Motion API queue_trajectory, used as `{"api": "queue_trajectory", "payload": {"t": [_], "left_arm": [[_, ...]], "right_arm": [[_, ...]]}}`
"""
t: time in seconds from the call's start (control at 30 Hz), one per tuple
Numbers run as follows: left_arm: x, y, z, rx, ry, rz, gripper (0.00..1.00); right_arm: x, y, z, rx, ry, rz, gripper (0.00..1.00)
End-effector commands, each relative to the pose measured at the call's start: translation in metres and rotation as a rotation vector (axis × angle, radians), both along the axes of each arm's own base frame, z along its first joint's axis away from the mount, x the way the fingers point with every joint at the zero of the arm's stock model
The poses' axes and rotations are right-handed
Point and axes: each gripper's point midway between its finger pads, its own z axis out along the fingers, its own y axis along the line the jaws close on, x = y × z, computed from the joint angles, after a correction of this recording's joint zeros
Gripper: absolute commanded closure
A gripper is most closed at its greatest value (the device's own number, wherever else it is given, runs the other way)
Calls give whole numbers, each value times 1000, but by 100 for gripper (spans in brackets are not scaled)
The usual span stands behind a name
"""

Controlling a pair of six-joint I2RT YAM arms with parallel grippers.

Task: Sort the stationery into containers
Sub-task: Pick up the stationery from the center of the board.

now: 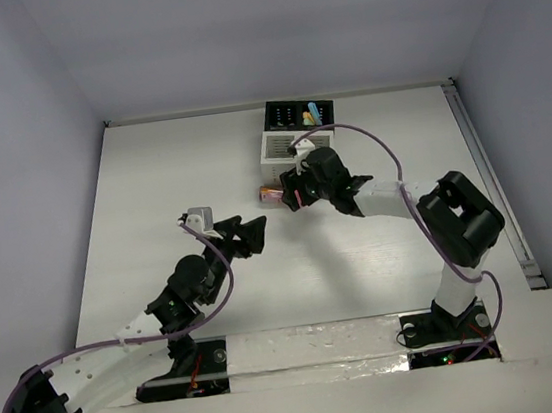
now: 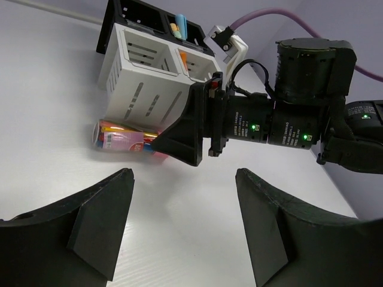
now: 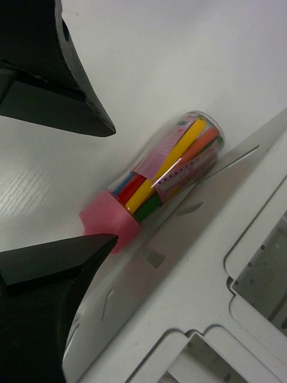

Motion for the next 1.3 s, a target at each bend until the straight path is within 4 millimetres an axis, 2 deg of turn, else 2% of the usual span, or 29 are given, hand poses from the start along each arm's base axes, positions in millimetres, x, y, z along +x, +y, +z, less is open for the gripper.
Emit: {"api": "queue_trajectory", "payload": {"t": [0.0,0.23,0.37,0.53,0.67,0.9,1.1,1.2,1.27], "left_arm": [[-1,-3,8,-25,-26,-10,34],[-1,-5,8,-22,-24,-19,35],[-1,-6,7,-20,-23,-21,35],[-1,-6,8,-21,-25,-26,35],[-2,-5,9,-28,-28,-24,35],[-3,-3,10,-30,-29,-18,35],[-3,-2,11,-34,-32,-18,35],[-3,-2,11,-32,-32,-16,35],[-3,-2,11,-32,-32,-16,35]], "right_arm": [[14,3,12,-12,-100,1,28],[7,10,-14,-36,-54,44,25],[-10,21,-32,-47,-15,78,25],[-41,33,-29,-17,-10,85,30],[-48,36,-20,8,-30,68,30],[-28,27,-28,17,-54,-80,28],[-23,37,-36,49,-44,-79,28],[-27,47,-37,73,-37,-45,28],[-25,50,-36,82,-44,-46,31]]}}
